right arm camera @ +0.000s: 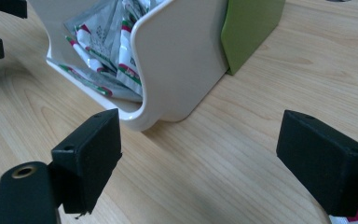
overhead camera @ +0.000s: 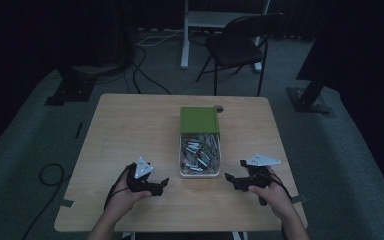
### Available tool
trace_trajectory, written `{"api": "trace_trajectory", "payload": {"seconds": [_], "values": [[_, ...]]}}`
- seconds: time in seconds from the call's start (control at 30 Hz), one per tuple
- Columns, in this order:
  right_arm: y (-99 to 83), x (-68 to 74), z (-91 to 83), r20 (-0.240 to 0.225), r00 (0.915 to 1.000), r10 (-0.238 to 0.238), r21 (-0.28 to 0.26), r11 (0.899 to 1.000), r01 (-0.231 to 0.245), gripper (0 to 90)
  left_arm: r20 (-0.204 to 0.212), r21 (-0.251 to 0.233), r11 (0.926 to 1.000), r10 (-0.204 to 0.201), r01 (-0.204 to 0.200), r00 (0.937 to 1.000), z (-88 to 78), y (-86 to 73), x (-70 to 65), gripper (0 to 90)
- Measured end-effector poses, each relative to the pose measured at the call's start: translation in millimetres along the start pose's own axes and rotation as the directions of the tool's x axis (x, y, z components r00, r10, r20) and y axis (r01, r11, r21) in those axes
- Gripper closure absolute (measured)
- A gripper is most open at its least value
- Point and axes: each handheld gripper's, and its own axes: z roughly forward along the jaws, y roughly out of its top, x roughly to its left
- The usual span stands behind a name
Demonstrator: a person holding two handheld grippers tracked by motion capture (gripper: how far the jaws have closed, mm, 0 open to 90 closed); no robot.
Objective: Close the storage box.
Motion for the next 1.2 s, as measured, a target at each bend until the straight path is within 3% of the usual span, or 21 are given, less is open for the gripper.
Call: {"api": "trace_trajectory", "payload": {"seconds": [0.37, 0.47, 0.9, 1.2], "values": [[7.4, 2.7, 4.5, -0.02, 0.9998, 0.0, -0.018, 1.0, 0.0, 13.5, 0.024, -0.037, 0.9991, 0.02, -0.019, 0.9995, 9.8, 14.1, -5.0, 9.1], [12.5, 4.4, 7.8, -0.028, 0.9996, -0.002, -0.029, 1.0, 0.001, 13.6, 0.048, -0.057, 0.9981, 0.025, -0.023, 0.9985, 13.4, 18.2, -6.5, 9.1], [17.0, 4.1, 21.7, -0.021, 0.9997, -0.01, -0.031, 0.999, 0.01, 13.7, 0.04, -0.089, 0.9959, 0.023, -0.019, 0.9989, 24.5, 28.5, -7.0, 9.1], [20.7, -1.2, 25.4, 0.007, 0.9998, 0.017, -0.045, 0.999, -0.016, 13.9, 0.028, -0.094, 0.9954, 0.022, -0.019, 0.9994, 28.6, 36.6, -3.5, 9.1]]}}
